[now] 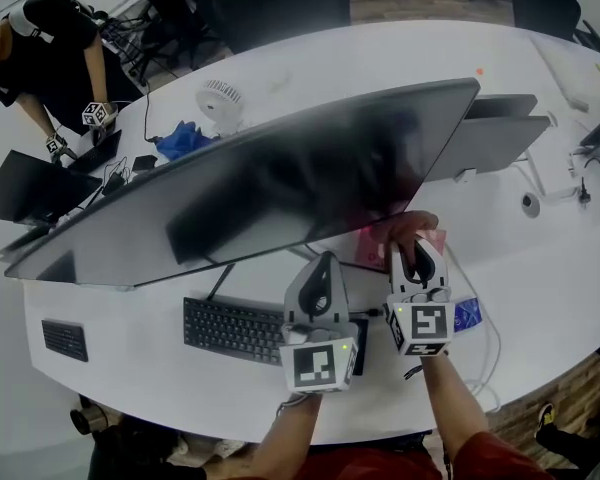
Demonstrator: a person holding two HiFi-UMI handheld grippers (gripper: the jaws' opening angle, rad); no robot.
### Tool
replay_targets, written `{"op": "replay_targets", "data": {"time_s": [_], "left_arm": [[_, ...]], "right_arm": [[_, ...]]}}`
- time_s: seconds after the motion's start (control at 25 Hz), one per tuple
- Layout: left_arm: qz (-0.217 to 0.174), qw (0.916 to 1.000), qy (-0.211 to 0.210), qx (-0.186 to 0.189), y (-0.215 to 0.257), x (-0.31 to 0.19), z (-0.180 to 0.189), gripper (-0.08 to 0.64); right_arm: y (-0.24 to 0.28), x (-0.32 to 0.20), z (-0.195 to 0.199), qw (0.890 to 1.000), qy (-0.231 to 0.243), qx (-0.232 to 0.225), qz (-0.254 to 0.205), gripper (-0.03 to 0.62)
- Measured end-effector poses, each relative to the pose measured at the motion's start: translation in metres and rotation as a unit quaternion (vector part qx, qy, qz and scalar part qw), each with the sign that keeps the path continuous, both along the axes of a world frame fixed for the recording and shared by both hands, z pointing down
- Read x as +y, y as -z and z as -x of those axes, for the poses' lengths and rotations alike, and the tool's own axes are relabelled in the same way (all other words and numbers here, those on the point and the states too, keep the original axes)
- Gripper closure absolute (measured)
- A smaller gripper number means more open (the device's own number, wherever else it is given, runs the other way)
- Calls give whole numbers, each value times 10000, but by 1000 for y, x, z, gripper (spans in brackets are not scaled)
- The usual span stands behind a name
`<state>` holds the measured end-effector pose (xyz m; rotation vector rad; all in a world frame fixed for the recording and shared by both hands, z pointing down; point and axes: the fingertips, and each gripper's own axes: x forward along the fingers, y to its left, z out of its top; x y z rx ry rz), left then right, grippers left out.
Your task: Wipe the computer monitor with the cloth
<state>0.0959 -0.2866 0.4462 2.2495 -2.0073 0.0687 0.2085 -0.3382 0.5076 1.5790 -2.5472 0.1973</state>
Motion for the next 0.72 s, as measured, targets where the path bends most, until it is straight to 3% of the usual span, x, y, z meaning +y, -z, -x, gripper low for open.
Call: {"op": "replay_targets", "data": {"time_s": [0.72], "left_arm": [[182,9998,38,-81,-18,-9,6,537]], "right_arm": [[-25,-24,7,9998,-11,33,219,515]]}}
